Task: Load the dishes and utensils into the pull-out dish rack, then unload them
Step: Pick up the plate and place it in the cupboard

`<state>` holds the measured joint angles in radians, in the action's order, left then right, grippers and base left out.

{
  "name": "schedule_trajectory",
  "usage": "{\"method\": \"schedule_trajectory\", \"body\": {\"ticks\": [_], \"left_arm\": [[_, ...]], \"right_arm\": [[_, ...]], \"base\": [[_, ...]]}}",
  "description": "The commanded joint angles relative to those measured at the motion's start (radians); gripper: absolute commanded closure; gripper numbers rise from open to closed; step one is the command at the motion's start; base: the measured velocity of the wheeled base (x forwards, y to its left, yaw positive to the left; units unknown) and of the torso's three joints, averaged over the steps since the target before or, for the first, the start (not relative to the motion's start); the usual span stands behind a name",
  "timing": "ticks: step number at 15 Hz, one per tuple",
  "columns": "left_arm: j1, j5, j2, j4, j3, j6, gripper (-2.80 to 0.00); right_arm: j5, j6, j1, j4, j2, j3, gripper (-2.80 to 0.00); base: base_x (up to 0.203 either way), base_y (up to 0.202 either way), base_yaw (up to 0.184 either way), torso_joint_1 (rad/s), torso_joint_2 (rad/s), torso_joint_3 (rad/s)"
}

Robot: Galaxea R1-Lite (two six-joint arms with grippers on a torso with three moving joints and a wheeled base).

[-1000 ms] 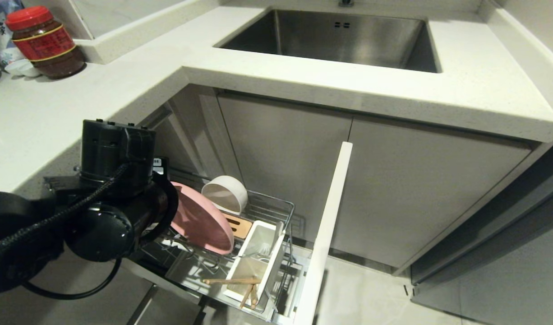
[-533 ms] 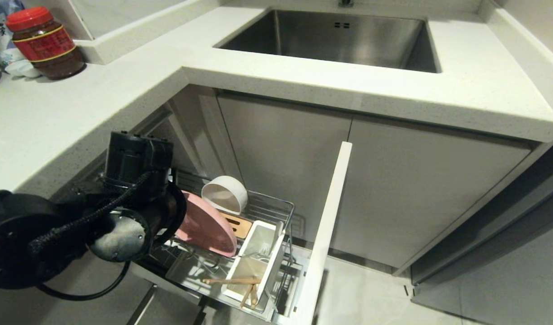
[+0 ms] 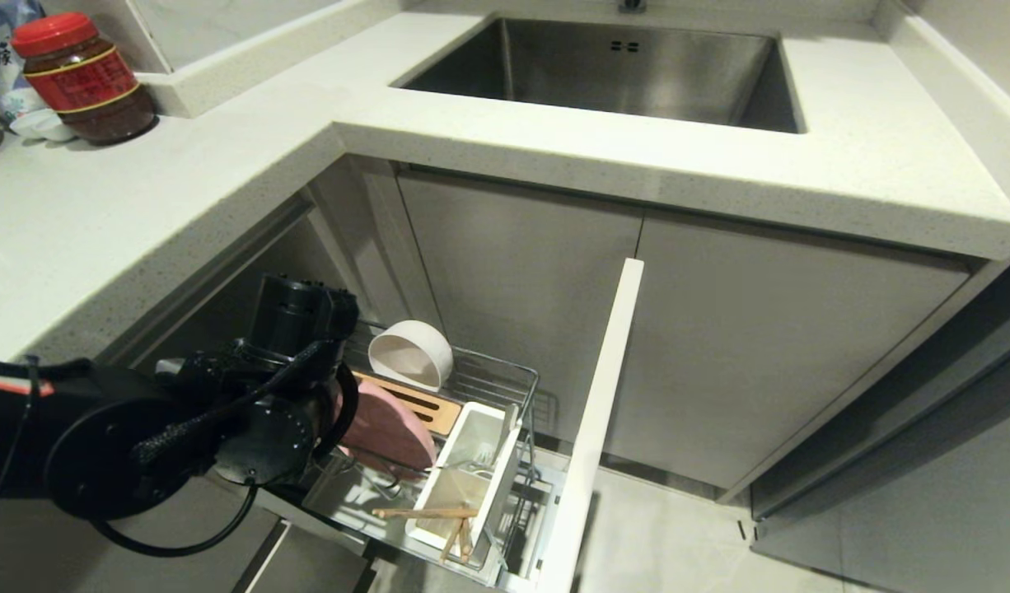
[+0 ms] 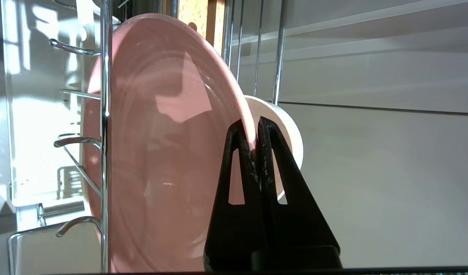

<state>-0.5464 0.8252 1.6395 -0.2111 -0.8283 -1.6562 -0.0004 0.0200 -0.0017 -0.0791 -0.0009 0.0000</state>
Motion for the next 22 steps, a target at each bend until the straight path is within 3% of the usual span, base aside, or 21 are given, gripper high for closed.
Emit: {"method": "schedule_trajectory", "body": {"ticks": [1, 13, 14, 19, 22], "left_arm": [[0.000, 0.003, 0.008, 0.001, 0.001, -0.010, 0.00], [-0.018, 0.001, -0.063, 0.099, -0.009, -0.009, 0.00], [-0.020, -0.001, -0.063, 0.099, -0.006, -0.010, -2.80], [-0.030, 0.005, -0.066, 0.137, -0.012, -0.005, -2.80], [-0.080, 0.004, -0.122, 0.244, -0.035, -0.007, -2.80]], "right_arm": [[0.000, 0.000, 0.000, -0.001, 0.001, 0.026, 0.00], [0.000, 0.000, 0.000, -0.001, 0.001, 0.026, 0.00], [0.000, 0.000, 0.000, -0.001, 0.001, 0.026, 0.00], [0.000, 0.000, 0.000, -0.001, 0.001, 0.026, 0.00], [-0.001, 0.000, 0.000, -0.001, 0.001, 0.027, 0.00]], "base": [[0.000, 0.000, 0.000, 0.000, 0.00, 0.000], [0.000, 0.000, 0.000, 0.000, 0.00, 0.000], [0.000, 0.000, 0.000, 0.000, 0.00, 0.000], [0.000, 0.000, 0.000, 0.000, 0.00, 0.000], [0.000, 0.000, 0.000, 0.000, 0.00, 0.000]]}}
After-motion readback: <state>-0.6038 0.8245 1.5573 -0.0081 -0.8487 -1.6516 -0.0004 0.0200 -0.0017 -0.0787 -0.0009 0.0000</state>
